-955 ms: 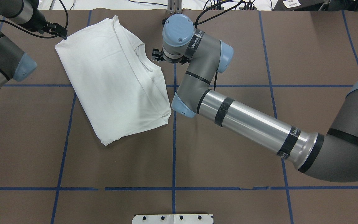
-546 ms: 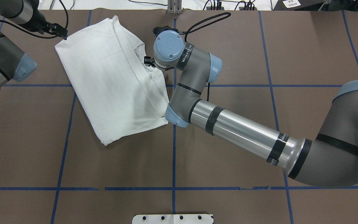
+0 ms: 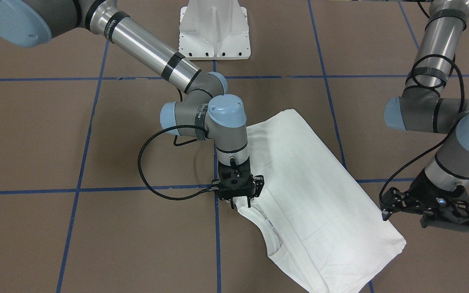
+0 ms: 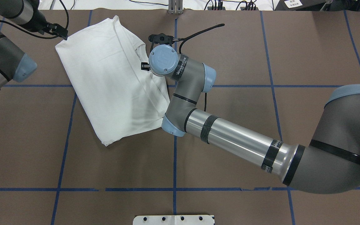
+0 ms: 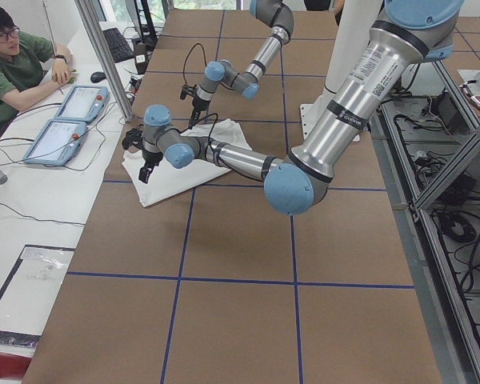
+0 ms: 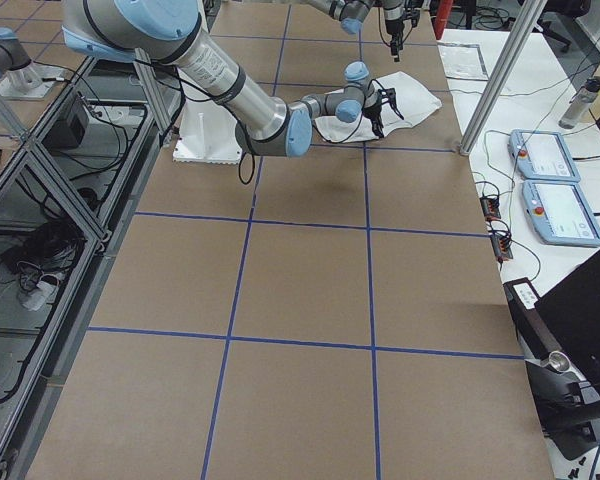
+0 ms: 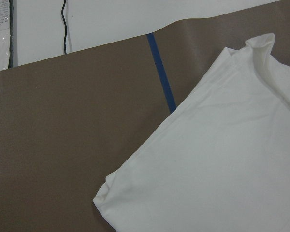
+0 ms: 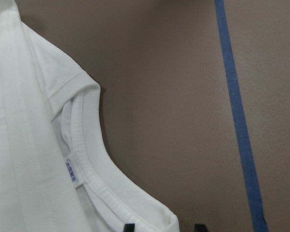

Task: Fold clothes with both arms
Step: 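Lower the right gripper onto the shirt's collar edge and grasp it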

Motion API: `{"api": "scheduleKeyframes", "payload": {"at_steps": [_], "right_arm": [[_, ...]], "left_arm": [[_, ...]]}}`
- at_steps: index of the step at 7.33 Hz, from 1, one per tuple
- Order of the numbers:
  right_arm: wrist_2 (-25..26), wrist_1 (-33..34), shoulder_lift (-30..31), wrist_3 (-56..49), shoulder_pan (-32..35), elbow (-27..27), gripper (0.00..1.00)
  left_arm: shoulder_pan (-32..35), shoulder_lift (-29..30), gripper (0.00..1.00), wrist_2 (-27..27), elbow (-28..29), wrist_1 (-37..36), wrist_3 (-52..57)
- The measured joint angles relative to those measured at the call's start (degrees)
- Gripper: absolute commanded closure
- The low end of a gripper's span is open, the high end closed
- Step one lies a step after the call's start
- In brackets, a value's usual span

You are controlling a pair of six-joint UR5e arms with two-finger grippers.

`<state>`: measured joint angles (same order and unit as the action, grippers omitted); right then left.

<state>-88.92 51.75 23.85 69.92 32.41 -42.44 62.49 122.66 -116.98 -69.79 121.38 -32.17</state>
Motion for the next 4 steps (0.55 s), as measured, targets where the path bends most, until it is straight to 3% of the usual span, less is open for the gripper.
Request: {"api": "scheduleKeyframes", "payload": {"at_steps": [4], "right_arm": [[1.9,0.0,0.0,-2.9,-0.3,0.4,0.57]], "left_arm": [[0.0,-0.3,0.0,0.0,0.0,0.0,0.0]]}}
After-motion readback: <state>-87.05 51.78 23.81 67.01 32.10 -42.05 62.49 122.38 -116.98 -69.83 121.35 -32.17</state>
